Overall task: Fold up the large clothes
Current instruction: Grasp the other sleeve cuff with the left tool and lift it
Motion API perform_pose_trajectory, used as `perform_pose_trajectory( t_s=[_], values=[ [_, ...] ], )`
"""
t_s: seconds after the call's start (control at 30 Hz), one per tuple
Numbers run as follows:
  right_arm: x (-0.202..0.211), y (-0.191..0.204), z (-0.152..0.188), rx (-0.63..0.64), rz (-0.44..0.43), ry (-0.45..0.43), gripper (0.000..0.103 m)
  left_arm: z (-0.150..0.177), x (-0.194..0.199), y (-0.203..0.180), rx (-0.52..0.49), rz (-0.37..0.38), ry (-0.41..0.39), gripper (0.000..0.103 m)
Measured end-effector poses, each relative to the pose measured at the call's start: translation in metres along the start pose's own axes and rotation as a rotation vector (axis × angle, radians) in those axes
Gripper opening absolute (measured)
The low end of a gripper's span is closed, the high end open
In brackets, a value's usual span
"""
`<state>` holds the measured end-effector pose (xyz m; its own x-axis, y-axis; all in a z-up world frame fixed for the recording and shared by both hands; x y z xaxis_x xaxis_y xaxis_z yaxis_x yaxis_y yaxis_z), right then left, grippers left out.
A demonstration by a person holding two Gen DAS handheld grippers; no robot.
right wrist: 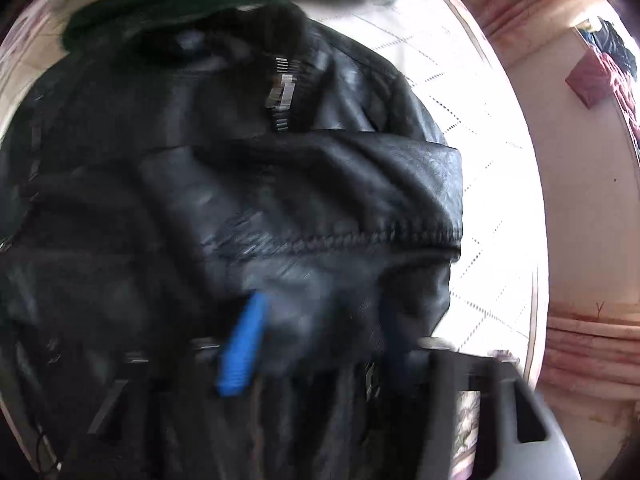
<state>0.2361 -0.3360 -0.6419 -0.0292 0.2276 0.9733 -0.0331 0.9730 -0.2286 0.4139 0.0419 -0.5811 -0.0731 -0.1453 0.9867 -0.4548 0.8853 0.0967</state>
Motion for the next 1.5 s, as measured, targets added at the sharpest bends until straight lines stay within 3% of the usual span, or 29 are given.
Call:
perform_pose_trajectory(
  t_s=[0.1, 0.23, 0.47, 0.6, 0.7, 0.77, 0.8, 0.83, 0.9, 1.0, 1.07, 1.13, 1.2, 1.3, 1.33, 1.37, 1.4, 1.5],
  values=[
    [0.017, 0.012, 0.015, -0.042, -0.123, 0.01, 0.07, 0.021, 0.017, 0.054, 0.119, 0.012, 0.044, 0.103],
    [0.025, 0.023, 0.048, -0.057, -0.235, 0.006, 0.07, 0.069, 0.023, 0.141, 0.375, 0.067, 0.16, 0.103],
    [0.006, 0.049, 0.081, 0.104, -0.273, 0.03, 0.07, 0.179, -0.03, 0.245, 0.957, 0.256, 0.317, 0.103],
    [0.003, 0.056, 0.077, 0.182, -0.269, 0.004, 0.07, 0.215, -0.053, 0.276, 1.228, 0.391, 0.256, 0.102],
    [0.012, 0.078, 0.069, 0.214, -0.265, -0.025, 0.07, 0.225, -0.059, 0.293, 1.347, 0.43, 0.175, 0.098],
    [0.014, 0.082, 0.059, 0.226, -0.258, -0.038, 0.07, 0.224, -0.056, 0.303, 1.377, 0.372, 0.125, 0.077],
    [0.016, 0.083, 0.058, 0.23, -0.252, -0.041, 0.07, 0.222, -0.053, 0.307, 1.379, 0.352, 0.1, 0.058],
    [0.016, 0.084, 0.057, 0.232, -0.247, -0.044, 0.07, 0.22, -0.049, 0.311, 1.374, 0.314, 0.07, 0.031],
    [0.018, 0.104, 0.032, 0.239, -0.247, -0.045, 0.07, 0.218, -0.04, 0.318, 1.368, 0.258, 0.02, 0.019],
    [0.015, 0.124, 0.019, 0.254, -0.248, -0.045, 0.07, 0.202, -0.039, 0.32, 1.351, 0.266, -0.037, 0.016],
    [0.02, 0.134, 0.019, 0.256, -0.253, -0.044, 0.07, 0.194, -0.053, 0.322, 1.338, 0.339, -0.032, 0.022],
    [0.024, 0.146, 0.019, 0.246, -0.26, -0.042, 0.07, 0.198, -0.068, 0.334, 1.36, 0.427, -0.017, 0.044],
    [0.017, 0.145, 0.018, 0.233, -0.27, -0.035, 0.07, 0.198, -0.076, 0.339, 1.39, 0.477, -0.032, 0.051],
    [0.009, 0.147, 0.014, 0.21, -0.273, -0.029, 0.07, 0.195, -0.08, 0.353, 1.388, 0.433, -0.053, 0.052],
    [0.007, 0.149, 0.012, 0.205, -0.269, -0.026, 0.07, 0.192, -0.077, 0.352, 1.377, 0.401, -0.072, 0.049],
    [0.005, 0.151, 0.01, 0.193, -0.266, -0.025, 0.07, 0.19, -0.072, 0.352, 1.362, 0.366, -0.093, 0.038],
    [0.002, 0.156, 0.007, 0.188, -0.262, -0.023, 0.07, 0.185, -0.067, 0.352, 1.324, 0.293, -0.112, 0.01],
    [0.0, 0.162, 0.002, 0.169, -0.247, -0.016, 0.07, 0.162, -0.05, 0.351, 1.206, 0.172, -0.158, 0.003]
  ],
)
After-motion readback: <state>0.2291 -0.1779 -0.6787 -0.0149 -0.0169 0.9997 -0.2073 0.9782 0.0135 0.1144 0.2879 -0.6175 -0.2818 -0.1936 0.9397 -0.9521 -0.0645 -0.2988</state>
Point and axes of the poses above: each gripper's, at about its wrist camera, not at the fingertips, and x roughly against the way its jaws point, y to its left, z to its underside, the point moved 1 cm from there along -x, roughly the way its jaws point, and after that the axes turned 10 degrees about x, right-handed, at the moved point
